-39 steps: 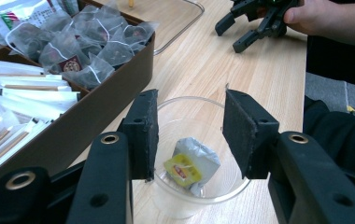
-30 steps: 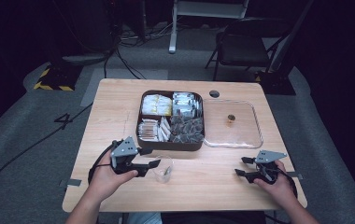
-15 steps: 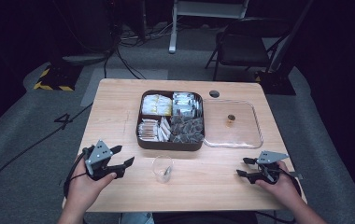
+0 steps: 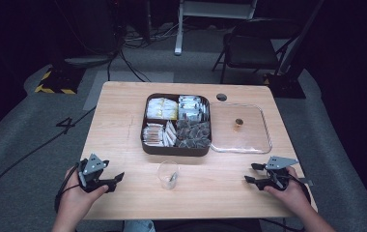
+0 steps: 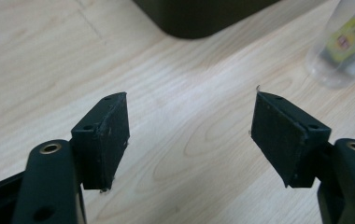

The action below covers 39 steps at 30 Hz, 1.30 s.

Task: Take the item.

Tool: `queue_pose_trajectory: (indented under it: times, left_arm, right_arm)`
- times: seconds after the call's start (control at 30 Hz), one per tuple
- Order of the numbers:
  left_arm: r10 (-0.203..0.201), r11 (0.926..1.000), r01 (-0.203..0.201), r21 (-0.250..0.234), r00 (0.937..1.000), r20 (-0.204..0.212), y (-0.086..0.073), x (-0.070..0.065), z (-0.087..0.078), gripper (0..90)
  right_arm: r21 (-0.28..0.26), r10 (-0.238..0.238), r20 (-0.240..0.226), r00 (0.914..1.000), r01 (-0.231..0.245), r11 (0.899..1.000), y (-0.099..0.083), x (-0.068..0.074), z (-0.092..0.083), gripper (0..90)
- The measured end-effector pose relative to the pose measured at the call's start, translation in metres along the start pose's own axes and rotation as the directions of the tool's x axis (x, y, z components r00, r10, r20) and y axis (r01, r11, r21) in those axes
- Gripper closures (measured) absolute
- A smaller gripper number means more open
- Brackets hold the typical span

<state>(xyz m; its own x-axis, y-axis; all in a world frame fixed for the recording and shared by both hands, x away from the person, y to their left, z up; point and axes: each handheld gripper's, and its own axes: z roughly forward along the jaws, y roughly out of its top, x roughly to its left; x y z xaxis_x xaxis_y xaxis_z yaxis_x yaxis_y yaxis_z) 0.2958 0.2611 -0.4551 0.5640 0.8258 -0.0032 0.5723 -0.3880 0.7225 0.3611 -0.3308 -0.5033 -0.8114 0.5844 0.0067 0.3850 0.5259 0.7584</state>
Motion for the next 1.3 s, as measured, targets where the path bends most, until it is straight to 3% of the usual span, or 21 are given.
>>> queue_pose_trajectory:
  times: [0.1, 0.3, 0.6, 0.7, 0.8, 0.97, 1.13, 1.3]
  left_arm:
    - [-0.004, 0.9993, 0.005, 0.038, 0.9999, -0.016, -0.005, 0.003, 0.007, 26.7]
    - [-0.034, 0.9961, 0.035, 0.081, 0.9994, -0.005, -0.010, 0.007, 0.017, 26.0]
    - [0.013, 0.9884, -0.010, 0.151, 0.9997, -0.020, -0.018, 0.008, 0.030, 18.6]
    - [0.030, 0.9882, -0.026, 0.151, 0.9993, -0.021, -0.020, 0.008, 0.035, 17.4]
    - [0.017, 0.9905, -0.015, 0.137, 0.9998, -0.013, -0.021, 0.008, 0.036, 15.9]
    - [-0.004, 0.9988, 0.003, 0.049, 0.9999, 0.016, -0.028, 0.006, 0.043, 13.7]
    - [0.006, 0.9982, -0.007, 0.059, 0.9997, 0.024, -0.027, 0.005, 0.044, 10.6]
    - [0.032, 0.9961, -0.036, 0.080, 0.9984, 0.046, -0.024, 0.003, 0.049, 0.0]
  right_arm:
    - [-0.002, 0.003, -0.003, 1.0000, -0.003, 1.000, 0.000, -0.001, 0.000, 37.5]
    - [0.000, -0.003, 0.002, 1.0000, 0.003, 1.000, 0.000, 0.000, 0.000, 37.3]
    - [-0.001, -0.001, -0.001, 1.0000, 0.001, 1.000, 0.000, 0.000, 0.000, 37.3]
    - [-0.001, -0.001, -0.001, 1.0000, 0.001, 1.000, 0.000, 0.000, 0.000, 37.3]
    - [-0.001, 0.000, -0.002, 1.0000, 0.000, 1.000, 0.000, 0.000, 0.000, 37.3]
    - [-0.001, 0.002, -0.002, 1.0000, -0.002, 1.000, 0.000, 0.000, 0.000, 37.3]
    - [-0.004, 0.006, -0.007, 1.0000, -0.006, 1.000, 0.000, -0.001, 0.000, 37.3]
    - [-0.004, 0.012, -0.011, 0.9999, -0.012, 1.000, 0.000, -0.002, 0.000, 37.3]
